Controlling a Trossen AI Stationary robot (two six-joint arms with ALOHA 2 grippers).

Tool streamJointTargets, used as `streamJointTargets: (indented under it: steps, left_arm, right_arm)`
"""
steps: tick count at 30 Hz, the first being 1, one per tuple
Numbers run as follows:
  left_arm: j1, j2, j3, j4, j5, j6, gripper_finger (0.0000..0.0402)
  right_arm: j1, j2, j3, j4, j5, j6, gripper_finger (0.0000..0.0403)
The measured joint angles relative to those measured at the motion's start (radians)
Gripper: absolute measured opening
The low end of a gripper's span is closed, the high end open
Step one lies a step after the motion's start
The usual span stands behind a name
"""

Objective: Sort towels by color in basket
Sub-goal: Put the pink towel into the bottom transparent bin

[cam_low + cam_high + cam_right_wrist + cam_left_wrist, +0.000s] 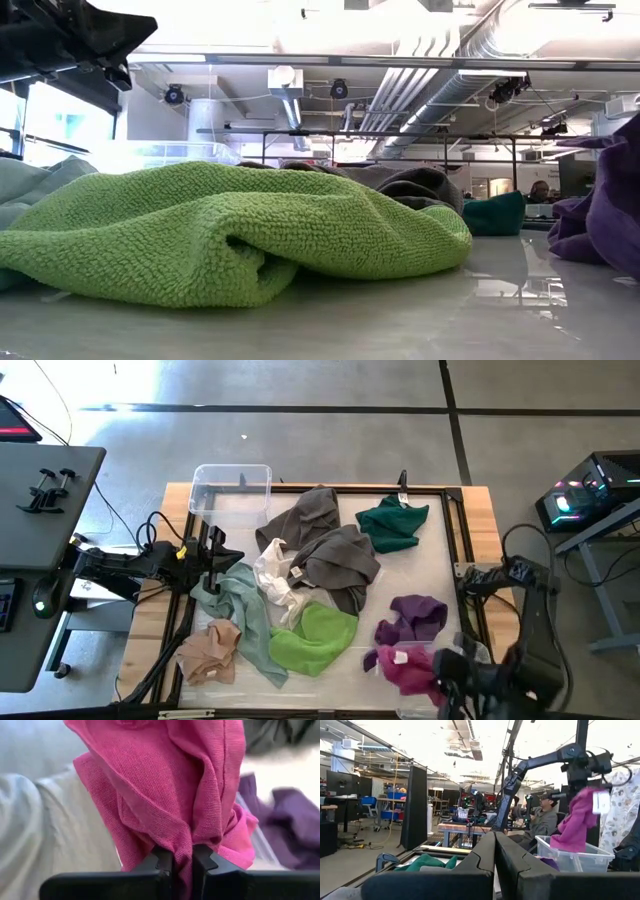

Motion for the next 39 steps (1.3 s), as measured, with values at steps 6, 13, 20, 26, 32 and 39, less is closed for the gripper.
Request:
streamJointTargets:
  steps: [6, 13, 20, 26, 32, 39]
  left_arm:
    - [0.0, 0.0, 0.0, 0.019, 0.0, 0.001, 0.0]
    - [0.0, 0.0, 0.0, 0.046, 0.0, 0.0, 0.0]
    - [0.0, 0.0, 0.0, 0.046, 0.0, -0.027, 0.0]
    - [0.0, 0.0, 0.0, 0.043, 0.007, -0.037, 0.0]
    - [0.0, 0.0, 0.0, 0.043, 0.008, -0.039, 0.0]
    - [0.0, 0.0, 0.0, 0.042, 0.008, -0.057, 0.0]
  right_arm:
    - [0.052, 0.002, -0.15, -0.001, -0.171, 0.115, 0.0015]
    - [0.03, -0.039, -0.304, 0.053, -0.321, 0.097, 0.0016]
    - [-0.037, -0.105, -0.504, 0.229, -0.446, 0.015, 0.0017]
    - [-0.092, -0.108, -0.647, 0.27, -0.596, -0.043, 0.0022]
    - [-0.117, -0.11, -0.67, 0.262, -0.625, -0.04, 0.0072]
    - [-0.128, -0.11, -0.609, 0.227, -0.655, -0.017, 0.0159]
